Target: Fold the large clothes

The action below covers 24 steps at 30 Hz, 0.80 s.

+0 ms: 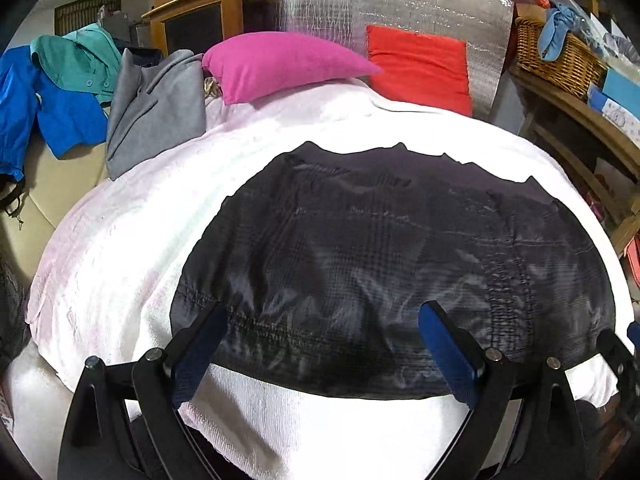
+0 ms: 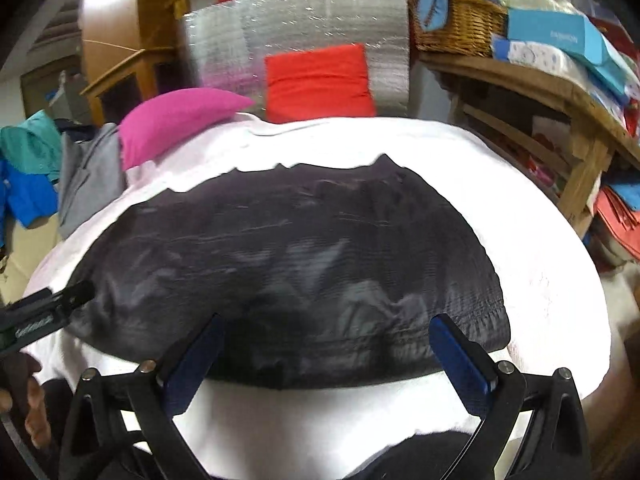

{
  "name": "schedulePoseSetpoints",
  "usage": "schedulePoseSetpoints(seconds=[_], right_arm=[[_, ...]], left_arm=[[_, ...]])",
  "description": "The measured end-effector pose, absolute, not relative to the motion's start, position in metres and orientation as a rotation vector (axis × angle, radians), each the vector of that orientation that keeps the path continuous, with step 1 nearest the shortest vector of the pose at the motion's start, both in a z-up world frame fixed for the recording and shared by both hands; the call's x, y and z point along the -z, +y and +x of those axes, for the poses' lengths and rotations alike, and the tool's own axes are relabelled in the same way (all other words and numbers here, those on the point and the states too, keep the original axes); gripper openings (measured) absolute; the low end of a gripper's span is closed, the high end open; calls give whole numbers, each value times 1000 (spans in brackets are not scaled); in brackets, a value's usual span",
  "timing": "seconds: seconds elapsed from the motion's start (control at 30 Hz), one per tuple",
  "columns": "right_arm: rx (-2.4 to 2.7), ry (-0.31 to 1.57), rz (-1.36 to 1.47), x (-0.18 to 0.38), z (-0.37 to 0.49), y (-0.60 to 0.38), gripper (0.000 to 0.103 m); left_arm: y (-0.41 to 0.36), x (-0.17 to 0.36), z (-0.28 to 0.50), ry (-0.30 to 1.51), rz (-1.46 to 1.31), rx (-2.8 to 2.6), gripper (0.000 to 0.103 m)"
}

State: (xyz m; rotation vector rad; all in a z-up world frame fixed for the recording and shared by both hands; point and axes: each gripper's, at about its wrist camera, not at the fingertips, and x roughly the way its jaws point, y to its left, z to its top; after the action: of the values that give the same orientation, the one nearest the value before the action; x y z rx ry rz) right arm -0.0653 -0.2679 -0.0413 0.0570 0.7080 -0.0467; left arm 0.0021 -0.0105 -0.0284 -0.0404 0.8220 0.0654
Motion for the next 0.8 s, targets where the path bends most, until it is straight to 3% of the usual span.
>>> schedulePoseSetpoints(seconds=[0.8], right_arm=[[9,650,11,23,-86,-246,103]], left_arm=[[-24,6,-14,785,-27,-47,97]])
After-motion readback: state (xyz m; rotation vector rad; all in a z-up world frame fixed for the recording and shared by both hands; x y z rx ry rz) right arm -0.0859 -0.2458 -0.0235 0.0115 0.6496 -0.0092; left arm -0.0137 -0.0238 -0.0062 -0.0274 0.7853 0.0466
